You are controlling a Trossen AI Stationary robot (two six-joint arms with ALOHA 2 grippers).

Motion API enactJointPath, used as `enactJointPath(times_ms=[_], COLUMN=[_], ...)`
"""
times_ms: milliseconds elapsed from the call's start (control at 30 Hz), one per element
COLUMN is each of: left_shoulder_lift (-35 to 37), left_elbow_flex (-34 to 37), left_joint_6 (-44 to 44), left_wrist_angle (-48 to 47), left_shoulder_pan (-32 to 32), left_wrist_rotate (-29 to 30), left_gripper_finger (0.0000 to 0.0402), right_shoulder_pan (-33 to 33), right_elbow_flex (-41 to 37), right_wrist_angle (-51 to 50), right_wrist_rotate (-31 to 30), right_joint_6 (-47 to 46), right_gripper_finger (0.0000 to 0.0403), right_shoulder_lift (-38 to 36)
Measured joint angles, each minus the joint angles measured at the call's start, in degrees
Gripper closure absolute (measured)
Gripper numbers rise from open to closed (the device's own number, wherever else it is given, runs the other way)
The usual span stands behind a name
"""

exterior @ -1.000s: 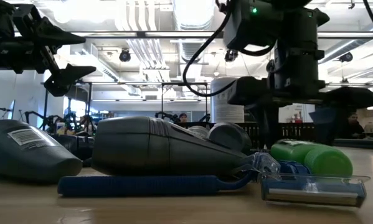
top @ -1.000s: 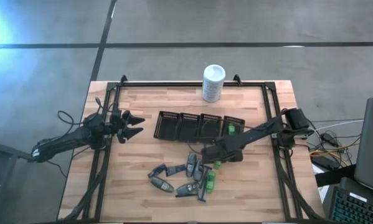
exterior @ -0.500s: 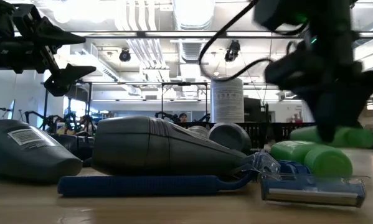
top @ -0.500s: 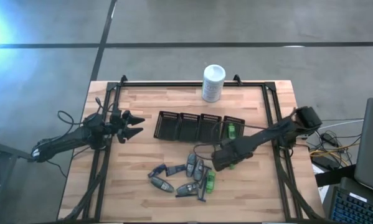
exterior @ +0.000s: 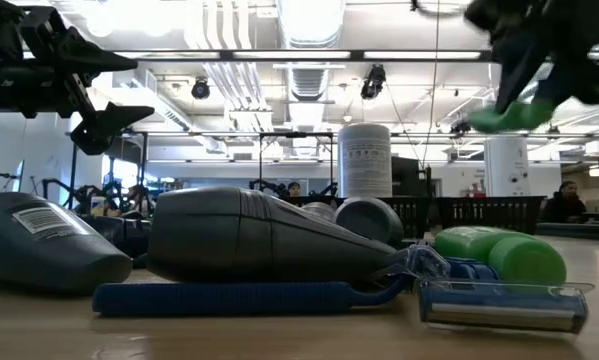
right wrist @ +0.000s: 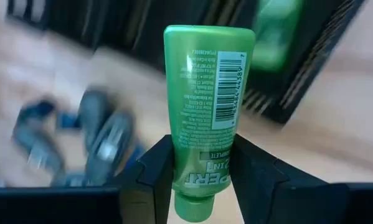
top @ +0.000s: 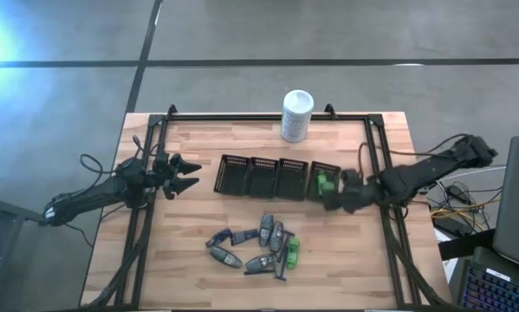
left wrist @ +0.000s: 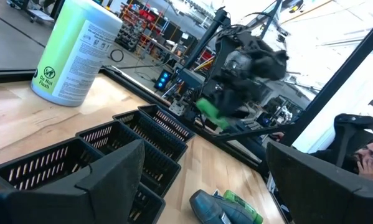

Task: Pick & Place Travel size toiletries
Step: Put the green shampoo into the right black bin

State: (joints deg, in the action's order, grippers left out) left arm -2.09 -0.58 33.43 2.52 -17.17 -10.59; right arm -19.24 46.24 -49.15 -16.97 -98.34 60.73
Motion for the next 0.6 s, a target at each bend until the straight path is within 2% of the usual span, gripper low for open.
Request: enactJointPath(times_ms=[133,267,433,600], left_shoulder_lift=[0.0,0.0,0.0,0.0], left_elbow_flex=[0.0,0.0,0.0,0.0], left_joint_6=[0.0,0.0,0.0,0.0], left_wrist_angle=[0.0,0.0,0.0,0.0], left_shoulder_pan=[0.0,0.0,0.0,0.0], left_wrist_rotate=[0.0,0.0,0.0,0.0], left_gripper_finger=[0.0060,0.0060,0.0060,0.0060], right_shoulder_pan=[8.9,14.8,18.9,19.4], right_elbow_flex=[-6.7,-11.3,-13.1,-13.4], right_wrist_angle=[1.9,13.3,15.1,15.2], right_wrist_rotate=[-0.2,1.2,1.7,1.8], right_joint_6=[4.1,12.1,15.9,16.2], right_gripper_finger=[0.0272,0.0252,0.0216,0.0178], right_shoulder_lift=[-3.4,-4.1,-1.7,0.2])
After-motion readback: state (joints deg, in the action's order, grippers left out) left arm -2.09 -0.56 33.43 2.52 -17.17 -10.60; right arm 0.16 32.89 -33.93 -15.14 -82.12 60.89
